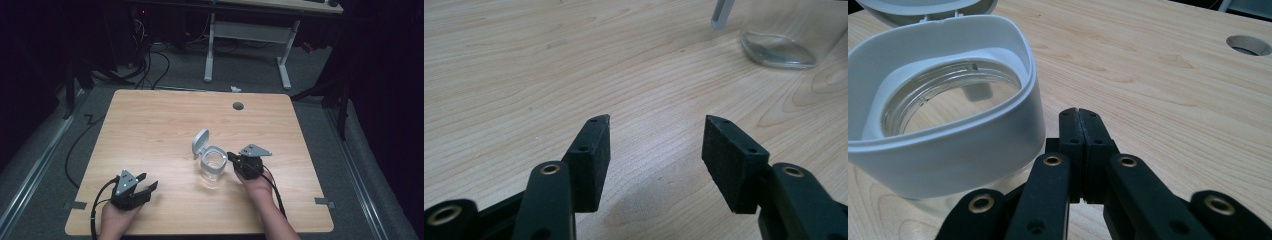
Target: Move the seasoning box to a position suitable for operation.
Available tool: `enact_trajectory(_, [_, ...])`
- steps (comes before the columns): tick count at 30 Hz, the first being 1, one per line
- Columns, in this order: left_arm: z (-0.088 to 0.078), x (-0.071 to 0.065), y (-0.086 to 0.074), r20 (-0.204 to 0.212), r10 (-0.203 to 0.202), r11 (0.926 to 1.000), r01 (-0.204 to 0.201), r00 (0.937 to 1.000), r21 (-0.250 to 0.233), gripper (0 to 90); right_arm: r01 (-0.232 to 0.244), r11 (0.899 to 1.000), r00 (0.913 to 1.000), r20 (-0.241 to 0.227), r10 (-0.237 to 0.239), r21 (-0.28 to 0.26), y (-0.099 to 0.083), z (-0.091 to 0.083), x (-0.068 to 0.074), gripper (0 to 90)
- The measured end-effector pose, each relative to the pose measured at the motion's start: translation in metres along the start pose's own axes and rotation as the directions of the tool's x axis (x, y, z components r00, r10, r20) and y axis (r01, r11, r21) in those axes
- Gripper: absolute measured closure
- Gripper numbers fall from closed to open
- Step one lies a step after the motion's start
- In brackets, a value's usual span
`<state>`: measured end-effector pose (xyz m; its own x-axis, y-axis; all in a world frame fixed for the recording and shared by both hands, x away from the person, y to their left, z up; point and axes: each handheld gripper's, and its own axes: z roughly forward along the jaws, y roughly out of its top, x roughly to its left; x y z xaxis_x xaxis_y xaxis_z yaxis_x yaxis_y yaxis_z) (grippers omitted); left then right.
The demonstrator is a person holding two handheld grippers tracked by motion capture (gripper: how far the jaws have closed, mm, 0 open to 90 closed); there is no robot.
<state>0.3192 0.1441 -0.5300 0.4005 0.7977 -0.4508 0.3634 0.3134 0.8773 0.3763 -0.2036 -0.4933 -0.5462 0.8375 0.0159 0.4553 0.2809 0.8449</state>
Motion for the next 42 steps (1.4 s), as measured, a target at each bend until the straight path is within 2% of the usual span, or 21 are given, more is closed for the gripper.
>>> enact_trajectory(12, [-0.001,0.000,0.001,0.000,-0.002,1.0000,0.002,1.0000,-0.003,45.5,0.003,1.000,0.9999,-0.014,-0.003,-0.001,0.001,0.005,-0.001,89.6])
enact_trajectory(29, [-0.001,-0.001,0.001,0.003,-0.003,1.0000,0.003,1.0000,-0.004,45.4,0.031,0.999,0.9993,-0.022,-0.031,-0.007,-0.002,-0.006,0.006,89.4])
enact_trajectory(36, [0.000,-0.002,0.000,0.005,0.003,1.0000,-0.003,1.0000,0.001,45.4,0.015,1.000,0.9992,-0.037,-0.016,-0.020,-0.013,-0.011,0.015,89.2])
enact_trajectory(40, [0.000,-0.003,-0.001,0.007,0.006,1.0000,-0.006,1.0000,0.000,45.4,0.033,0.999,0.9980,-0.054,-0.034,-0.019,-0.019,-0.015,0.024,88.0])
enact_trajectory(42, [0.000,-0.004,-0.001,0.009,0.007,1.0000,-0.007,0.9999,0.002,45.4,0.047,0.999,0.9977,-0.048,-0.048,-0.017,-0.020,-0.015,0.026,87.7])
